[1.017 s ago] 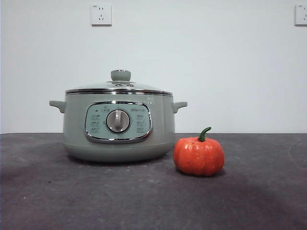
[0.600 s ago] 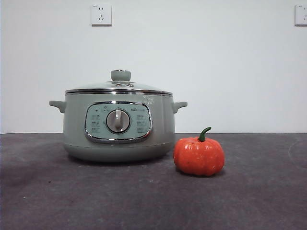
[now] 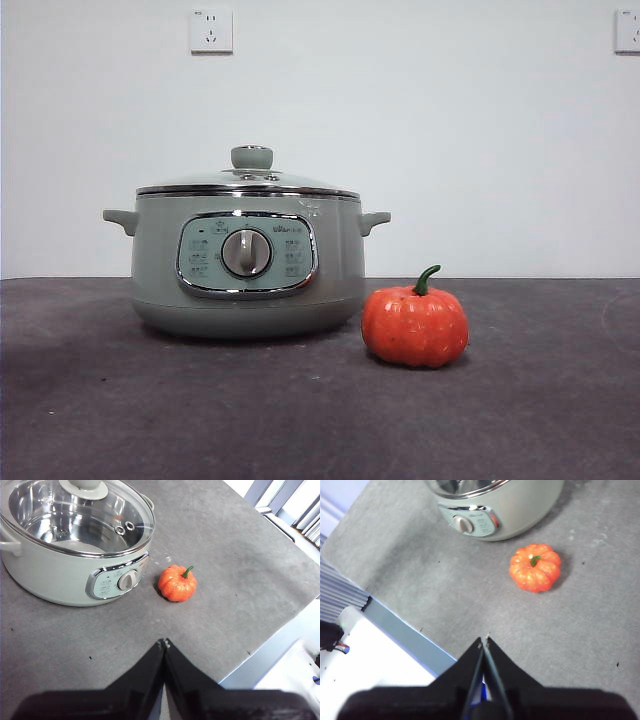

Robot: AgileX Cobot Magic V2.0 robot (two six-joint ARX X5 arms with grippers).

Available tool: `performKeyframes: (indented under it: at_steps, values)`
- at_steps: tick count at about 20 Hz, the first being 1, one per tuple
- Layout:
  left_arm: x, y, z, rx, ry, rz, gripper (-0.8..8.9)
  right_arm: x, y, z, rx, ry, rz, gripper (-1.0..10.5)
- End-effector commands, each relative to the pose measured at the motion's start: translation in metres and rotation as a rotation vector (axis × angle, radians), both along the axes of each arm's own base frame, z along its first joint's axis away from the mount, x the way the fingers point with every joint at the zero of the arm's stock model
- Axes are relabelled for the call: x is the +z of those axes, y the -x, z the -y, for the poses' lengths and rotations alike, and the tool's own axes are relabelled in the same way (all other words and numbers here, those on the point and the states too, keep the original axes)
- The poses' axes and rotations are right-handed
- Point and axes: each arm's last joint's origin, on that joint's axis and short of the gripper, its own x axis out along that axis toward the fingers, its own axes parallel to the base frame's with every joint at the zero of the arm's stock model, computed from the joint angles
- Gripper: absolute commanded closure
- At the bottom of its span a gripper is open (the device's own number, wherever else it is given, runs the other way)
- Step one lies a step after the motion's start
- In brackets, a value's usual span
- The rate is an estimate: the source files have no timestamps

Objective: Pick up the pumpkin,open the lid,put the pumpkin in the pot,close the lid

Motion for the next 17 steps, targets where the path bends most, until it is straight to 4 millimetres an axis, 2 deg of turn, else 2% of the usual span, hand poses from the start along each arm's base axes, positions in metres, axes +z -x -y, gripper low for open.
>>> performKeyframes:
  at_steps: [1,2,3,4,10,13,17]
  values:
    - [0.002,0.001,0.0,-0.006,-0.005,0.016,4.64,0.001,0.0,0.0,0.007,0.003,0.011,7.1]
    - [0.002,0.0,0.0,0.005,-0.011,0.014,1.98,0.001,0.0,0.0,-0.002,-0.004,0.004,5.0]
    - [0.001,0.0,0.0,0.018,-0.011,0.008,0.46,0.001,0.0,0.0,-0.011,-0.012,-0.006,2.8]
    - [0.001,0.0,-0.001,0.021,-0.008,0.005,0.32,0.001,0.0,-0.001,-0.009,-0.013,-0.006,1.9]
    - [0.002,0.0,-0.001,0.022,-0.008,0.006,0.32,0.001,-0.002,-0.009,0.056,-0.013,-0.002,1.9]
    - [0.002,0.0,-0.001,0.022,-0.008,0.005,0.32,0.0,-0.017,-0.019,0.103,-0.009,0.038,1.9]
    - [0.005,0.001,-0.001,0.021,-0.008,0.019,0.32,-0.01,-0.053,-0.038,0.121,0.06,0.083,1.9]
